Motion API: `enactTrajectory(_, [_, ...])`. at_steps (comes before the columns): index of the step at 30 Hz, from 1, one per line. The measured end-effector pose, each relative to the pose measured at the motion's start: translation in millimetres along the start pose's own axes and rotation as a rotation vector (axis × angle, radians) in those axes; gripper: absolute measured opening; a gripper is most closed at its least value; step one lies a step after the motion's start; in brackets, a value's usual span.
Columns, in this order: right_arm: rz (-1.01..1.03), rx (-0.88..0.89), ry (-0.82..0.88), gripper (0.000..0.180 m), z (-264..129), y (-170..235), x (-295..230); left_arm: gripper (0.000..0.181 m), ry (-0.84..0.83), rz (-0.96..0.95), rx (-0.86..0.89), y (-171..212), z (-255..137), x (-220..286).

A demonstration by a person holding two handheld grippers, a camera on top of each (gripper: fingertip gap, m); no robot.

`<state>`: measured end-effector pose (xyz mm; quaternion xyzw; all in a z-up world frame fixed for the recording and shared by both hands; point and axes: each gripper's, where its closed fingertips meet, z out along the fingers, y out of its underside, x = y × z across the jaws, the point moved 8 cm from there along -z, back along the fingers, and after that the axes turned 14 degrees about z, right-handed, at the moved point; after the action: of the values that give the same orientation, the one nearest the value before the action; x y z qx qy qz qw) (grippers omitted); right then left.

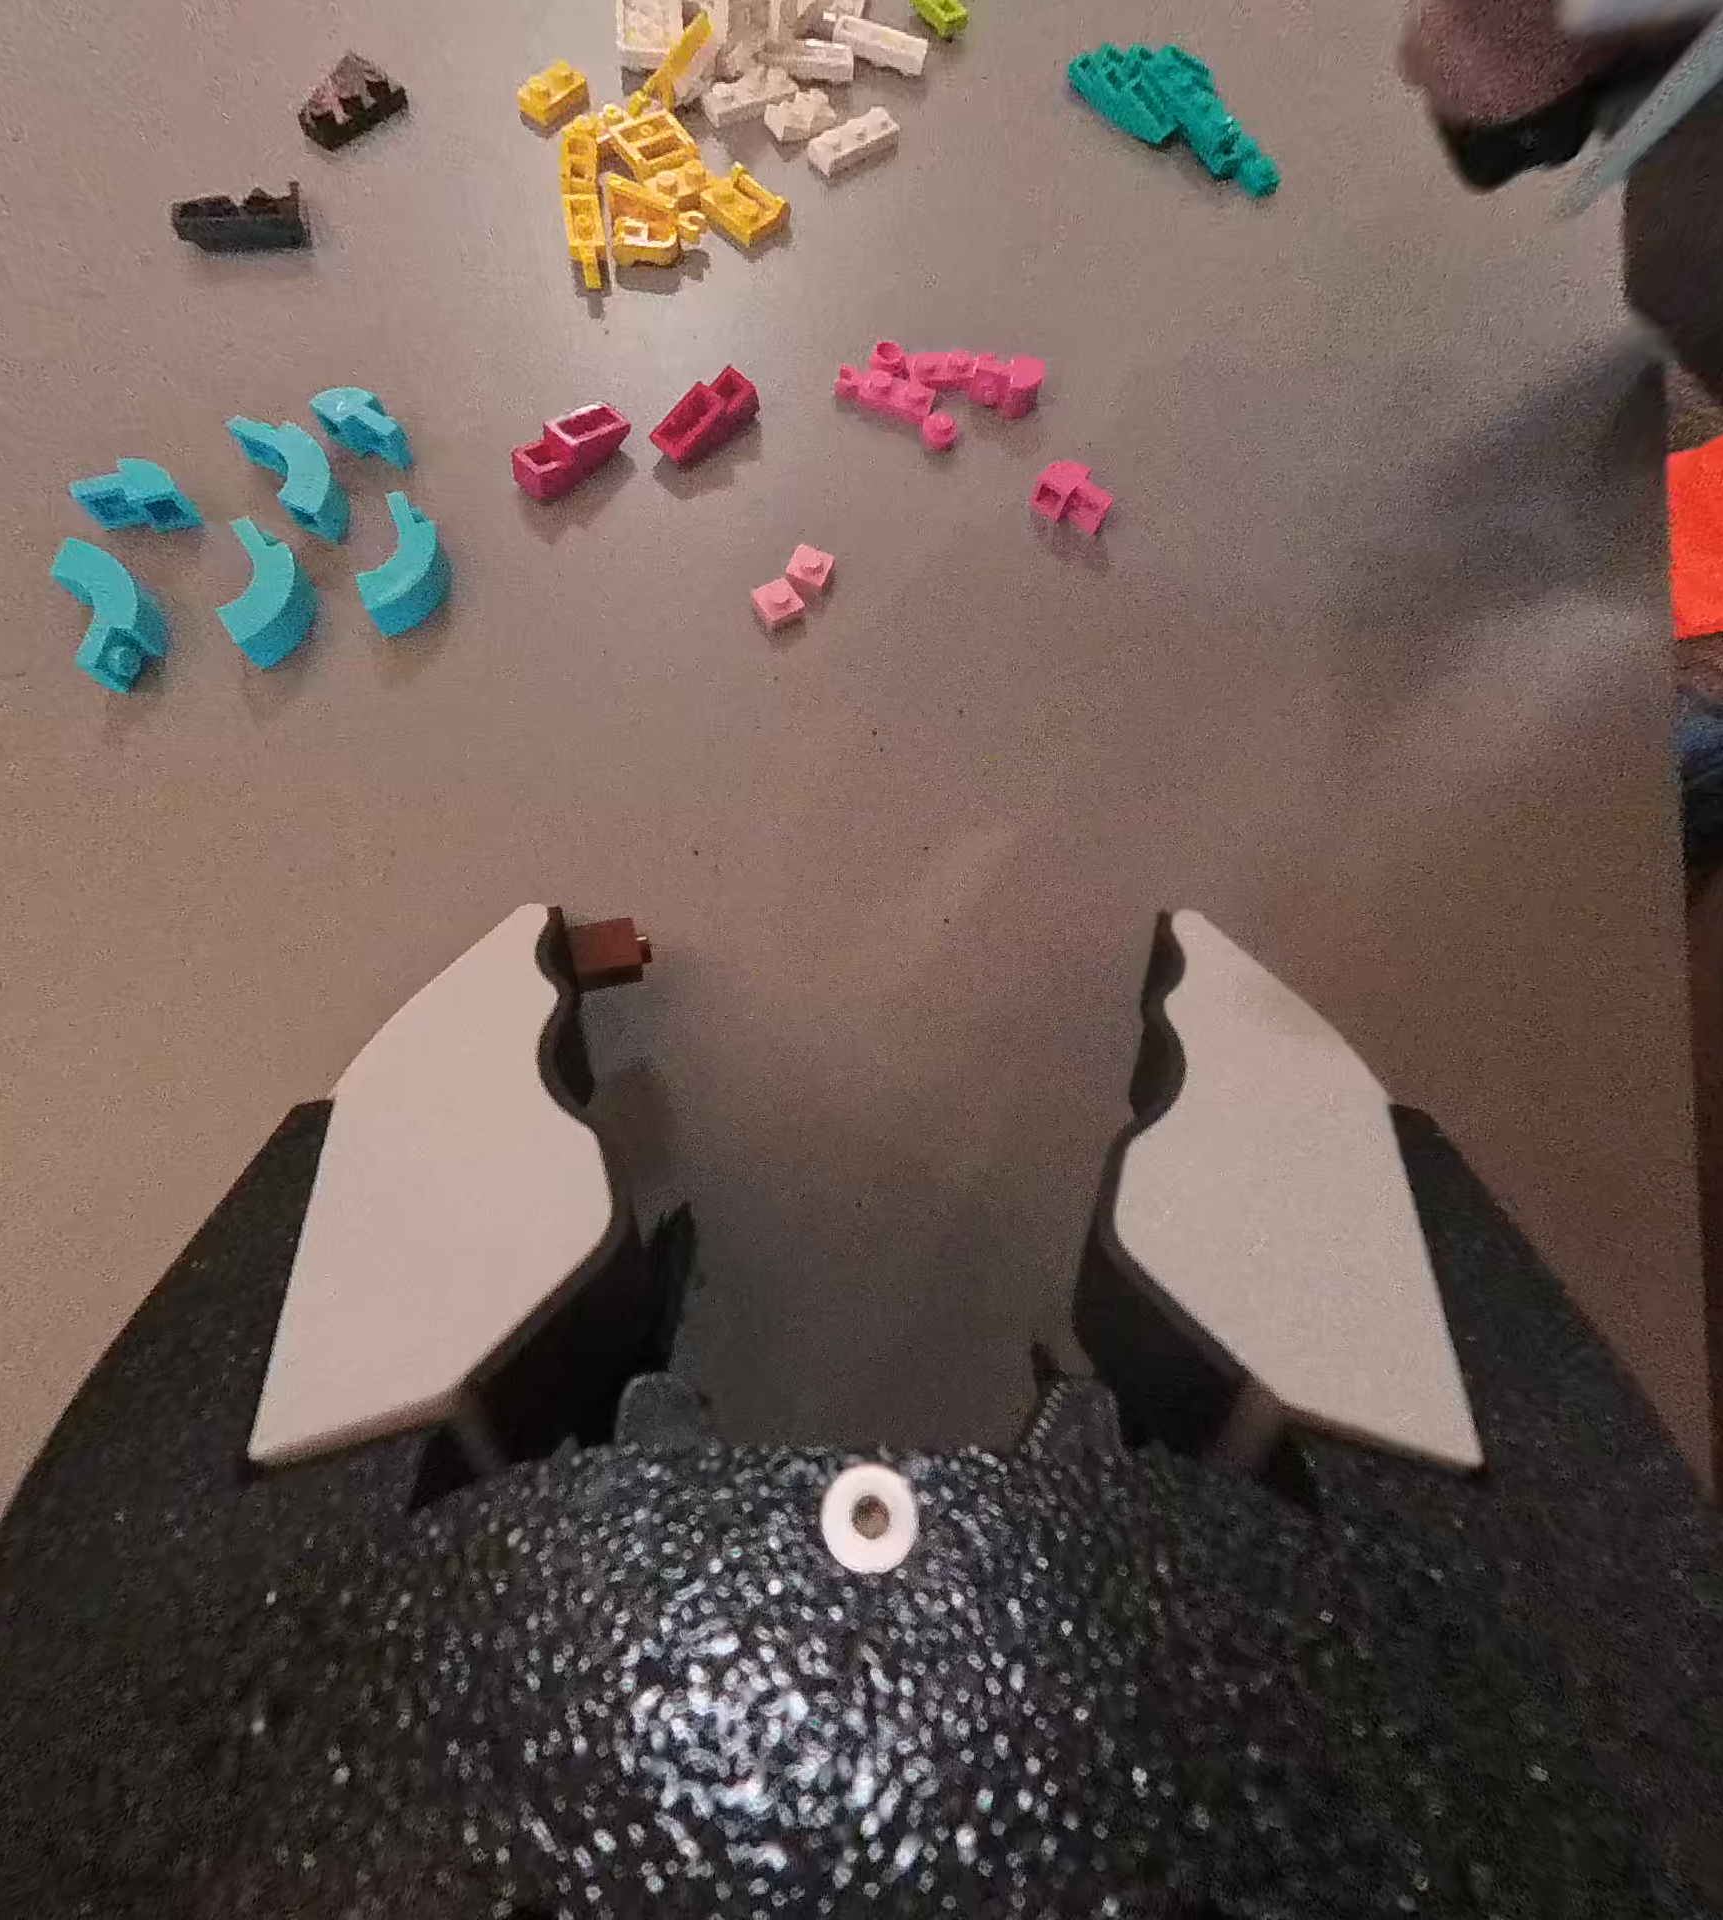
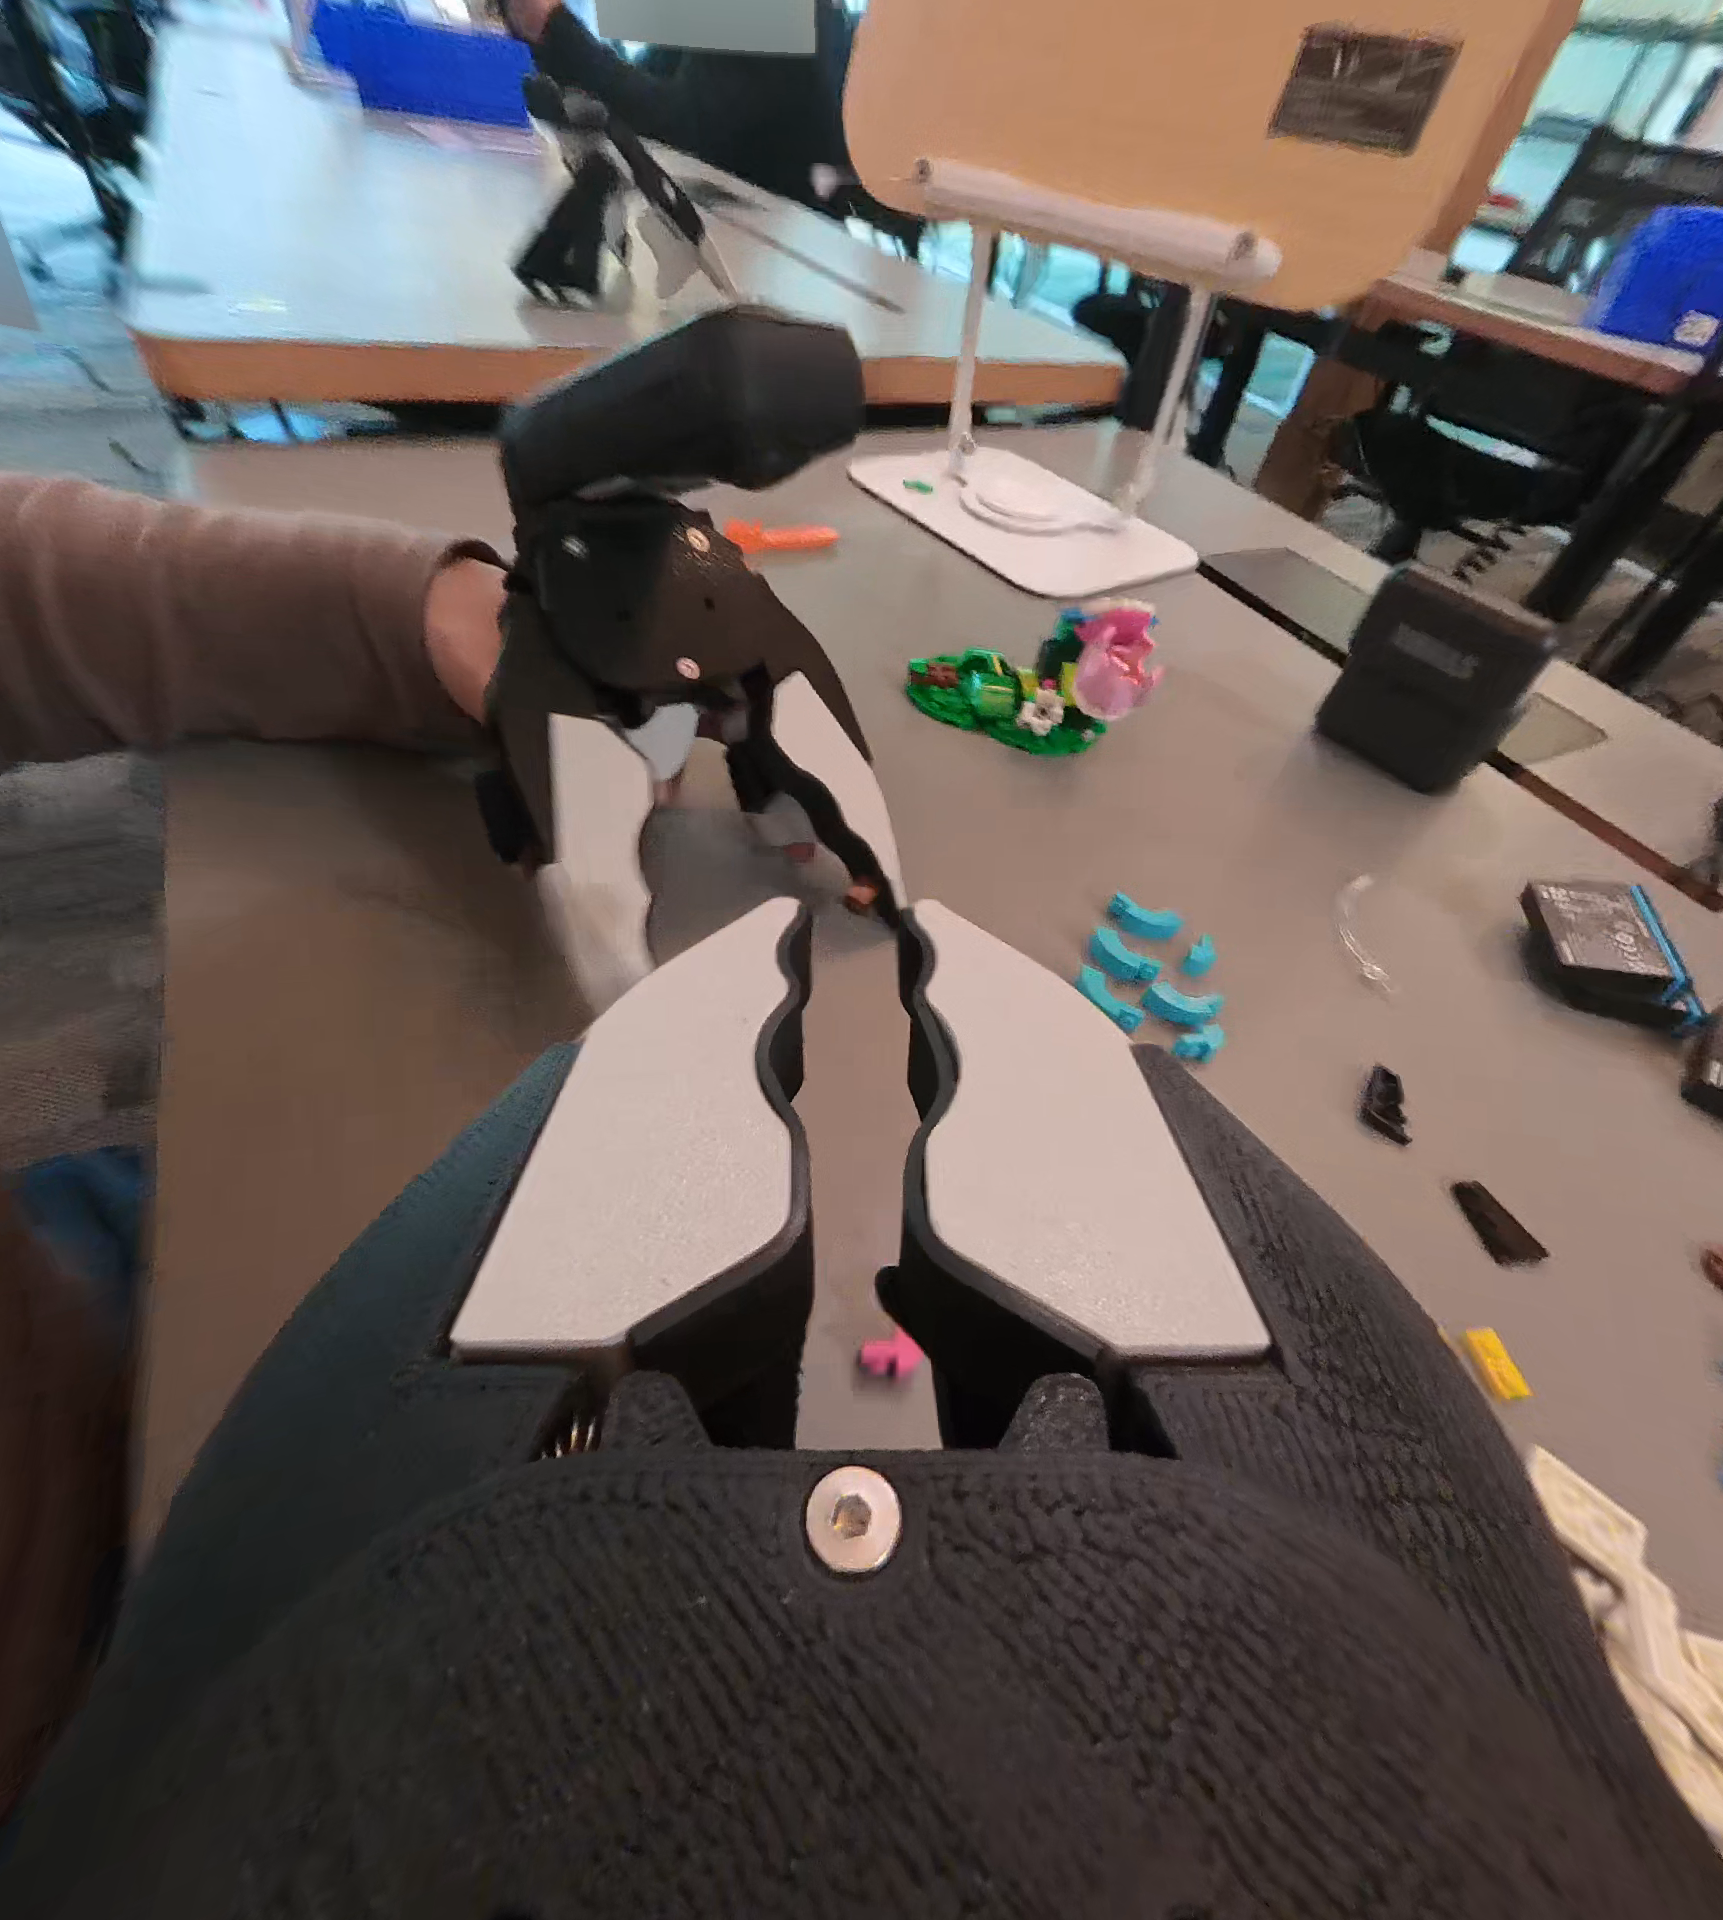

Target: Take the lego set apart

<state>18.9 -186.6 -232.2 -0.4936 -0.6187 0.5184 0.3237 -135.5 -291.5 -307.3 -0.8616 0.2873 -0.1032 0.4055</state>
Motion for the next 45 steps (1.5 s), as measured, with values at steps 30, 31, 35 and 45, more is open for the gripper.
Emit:
enactTrajectory(30, [-0.048, -0.518, 0.265, 0.012, 132, 37, 9, 0.105, -0.433, -0.059, -0.002, 42, -118, 2])
enactTrajectory(31, [-0.046, -0.525, 0.26, 0.015, 133, 36, 9, 0.102, -0.489, -0.082, -0.007, 49, -132, -1])
enactTrajectory(35, [-0.041, -0.514, 0.255, 0.022, 131, 29, 10, 0.078, -0.595, -0.13, -0.066, 79, -165, -26])
enactTrajectory(45, [0.0, -0.367, 0.164, 0.023, 105, 1, 6, 0.043, -0.358, -0.011, -0.135, 119, -161, -88])
